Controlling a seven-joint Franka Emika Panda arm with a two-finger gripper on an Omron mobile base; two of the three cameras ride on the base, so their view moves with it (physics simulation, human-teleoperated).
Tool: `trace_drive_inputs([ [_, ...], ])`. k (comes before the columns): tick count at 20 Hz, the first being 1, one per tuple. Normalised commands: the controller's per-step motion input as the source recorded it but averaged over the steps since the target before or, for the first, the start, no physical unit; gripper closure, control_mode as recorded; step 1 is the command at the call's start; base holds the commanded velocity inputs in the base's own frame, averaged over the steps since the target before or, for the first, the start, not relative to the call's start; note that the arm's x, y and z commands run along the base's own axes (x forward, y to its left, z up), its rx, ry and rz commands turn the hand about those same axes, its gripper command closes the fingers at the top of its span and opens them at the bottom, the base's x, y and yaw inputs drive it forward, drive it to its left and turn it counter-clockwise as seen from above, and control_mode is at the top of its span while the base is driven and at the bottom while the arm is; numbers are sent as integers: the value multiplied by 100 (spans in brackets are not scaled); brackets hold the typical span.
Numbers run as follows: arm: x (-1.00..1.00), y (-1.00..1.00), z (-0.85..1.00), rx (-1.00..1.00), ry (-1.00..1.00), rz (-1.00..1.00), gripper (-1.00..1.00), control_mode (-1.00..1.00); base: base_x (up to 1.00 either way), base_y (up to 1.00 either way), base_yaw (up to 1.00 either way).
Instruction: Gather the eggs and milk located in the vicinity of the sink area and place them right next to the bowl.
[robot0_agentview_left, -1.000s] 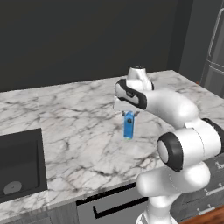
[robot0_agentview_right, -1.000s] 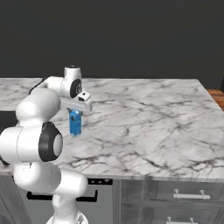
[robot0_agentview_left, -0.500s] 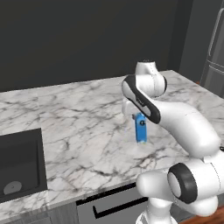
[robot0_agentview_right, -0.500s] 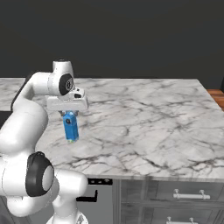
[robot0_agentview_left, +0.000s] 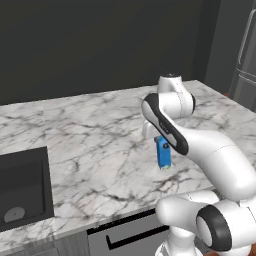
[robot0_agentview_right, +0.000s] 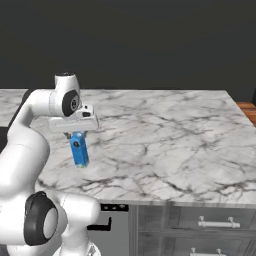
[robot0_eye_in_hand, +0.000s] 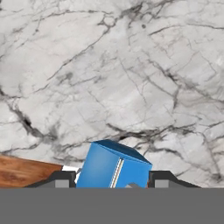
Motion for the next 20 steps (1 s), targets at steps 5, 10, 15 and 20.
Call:
trace_drive_inputs([
  [5, 0, 0, 0, 0, 0, 0, 100, -100, 0, 0, 0],
  [10, -6, 0, 0, 0, 0, 0, 100, 100, -38, 7, 0],
  [15, 0, 0, 0, 0, 0, 0, 100, 100, -61, 61, 0],
  [20, 0, 0, 0, 0, 0, 0, 100, 100, -57, 100, 0],
])
